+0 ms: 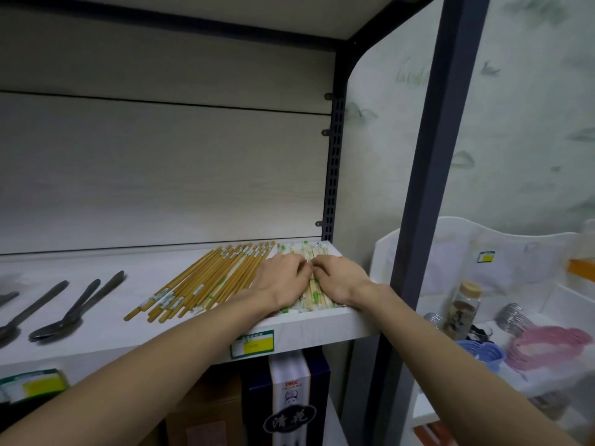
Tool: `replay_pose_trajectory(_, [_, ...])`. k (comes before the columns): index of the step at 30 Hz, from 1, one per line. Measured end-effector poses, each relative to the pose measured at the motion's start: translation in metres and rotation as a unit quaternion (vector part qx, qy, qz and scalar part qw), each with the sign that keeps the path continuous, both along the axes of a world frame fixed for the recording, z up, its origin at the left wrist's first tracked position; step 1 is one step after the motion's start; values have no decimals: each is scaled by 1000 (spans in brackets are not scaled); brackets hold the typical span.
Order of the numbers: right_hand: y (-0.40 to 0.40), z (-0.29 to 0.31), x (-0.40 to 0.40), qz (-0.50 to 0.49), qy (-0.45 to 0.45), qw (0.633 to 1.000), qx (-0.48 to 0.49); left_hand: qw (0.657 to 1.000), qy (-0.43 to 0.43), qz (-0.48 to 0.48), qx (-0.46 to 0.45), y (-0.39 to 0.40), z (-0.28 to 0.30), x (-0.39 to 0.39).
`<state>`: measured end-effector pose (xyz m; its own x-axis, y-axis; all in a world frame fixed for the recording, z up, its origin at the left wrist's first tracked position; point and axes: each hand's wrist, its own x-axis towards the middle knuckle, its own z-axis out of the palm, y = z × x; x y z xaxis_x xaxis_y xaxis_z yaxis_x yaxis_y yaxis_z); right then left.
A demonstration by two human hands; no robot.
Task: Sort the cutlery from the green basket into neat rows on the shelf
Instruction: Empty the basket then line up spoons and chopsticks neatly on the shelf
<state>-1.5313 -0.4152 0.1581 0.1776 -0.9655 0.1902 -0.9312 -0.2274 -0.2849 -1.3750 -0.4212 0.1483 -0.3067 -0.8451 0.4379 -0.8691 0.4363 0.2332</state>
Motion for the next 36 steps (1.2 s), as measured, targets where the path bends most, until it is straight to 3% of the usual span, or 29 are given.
replay_pose_trajectory(15, [12, 2, 2, 37, 22, 999, 19, 997, -41, -37, 54, 8, 0, 13])
replay_pose_trajectory(22, [17, 2, 2, 25, -29, 999, -24, 995, -69, -56, 50, 15, 5, 16])
replay_pose_trajectory(25, [16, 2, 2, 17, -20, 999, -23, 992, -62, -49, 94, 16, 6, 18])
replay_pose_trajectory(30, [13, 4, 3, 24, 47, 998, 18, 983, -127, -43, 128, 17, 9, 13])
replay_pose_trajectory(33, [10, 9, 3, 13, 33, 999, 37, 986, -126, -30, 104, 19, 11, 8])
replay_pose_trajectory(36, [10, 12, 4, 4, 20, 998, 57, 996, -86, 1, 18, 19, 10, 9])
